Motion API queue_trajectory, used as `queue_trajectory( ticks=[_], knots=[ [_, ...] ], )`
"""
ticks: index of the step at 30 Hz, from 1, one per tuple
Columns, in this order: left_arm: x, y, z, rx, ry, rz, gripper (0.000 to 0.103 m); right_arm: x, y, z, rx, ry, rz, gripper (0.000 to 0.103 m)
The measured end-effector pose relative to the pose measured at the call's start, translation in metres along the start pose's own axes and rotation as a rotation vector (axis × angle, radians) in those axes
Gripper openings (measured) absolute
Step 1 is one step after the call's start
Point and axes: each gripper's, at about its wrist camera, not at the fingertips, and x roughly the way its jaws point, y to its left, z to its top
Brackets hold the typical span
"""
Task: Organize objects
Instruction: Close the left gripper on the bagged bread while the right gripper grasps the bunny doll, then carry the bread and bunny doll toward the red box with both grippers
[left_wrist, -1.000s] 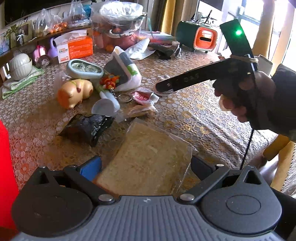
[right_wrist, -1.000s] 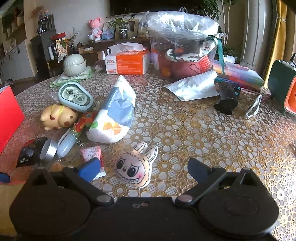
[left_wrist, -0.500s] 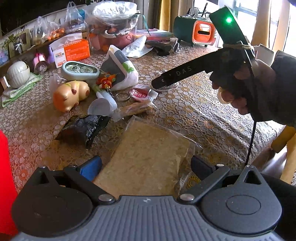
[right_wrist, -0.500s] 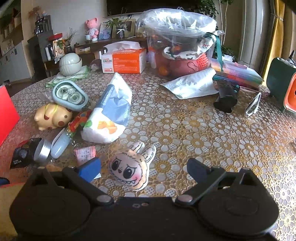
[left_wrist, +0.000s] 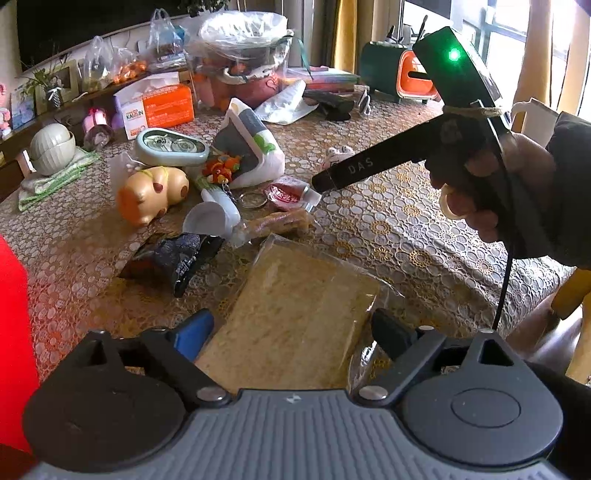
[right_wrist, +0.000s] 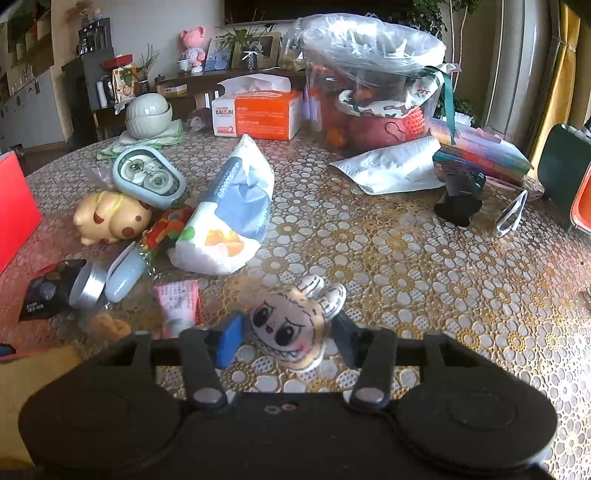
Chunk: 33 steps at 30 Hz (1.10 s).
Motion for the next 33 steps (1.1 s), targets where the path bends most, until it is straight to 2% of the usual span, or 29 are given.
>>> queue_trajectory(
  ticks=[7,15,26,33],
  knots=[
    [-0.005,-0.006,0.0,-0.013,-0.009,0.032,0.084,-0.021,0.002,-0.003,0.013,-0.001,0.015,0.044],
    [-0.027,-0.005,-0.003,-0.108,-0.039,0.038,0.082,-0.072,0.025,-0.009,-0.039,-0.019,0.063,0.044],
    [-0.102,-0.001,-0.007,-0.206,-0.146,0.101,0.082,-0.144,0.082,-0.001,-0.144,-0.067,0.164,0.044],
    [-0.151,0.017,-0.018,-0.267,-0.189,0.171,0.082,-0.169,0.134,0.011,-0.235,-0.091,0.235,0.044]
  ],
)
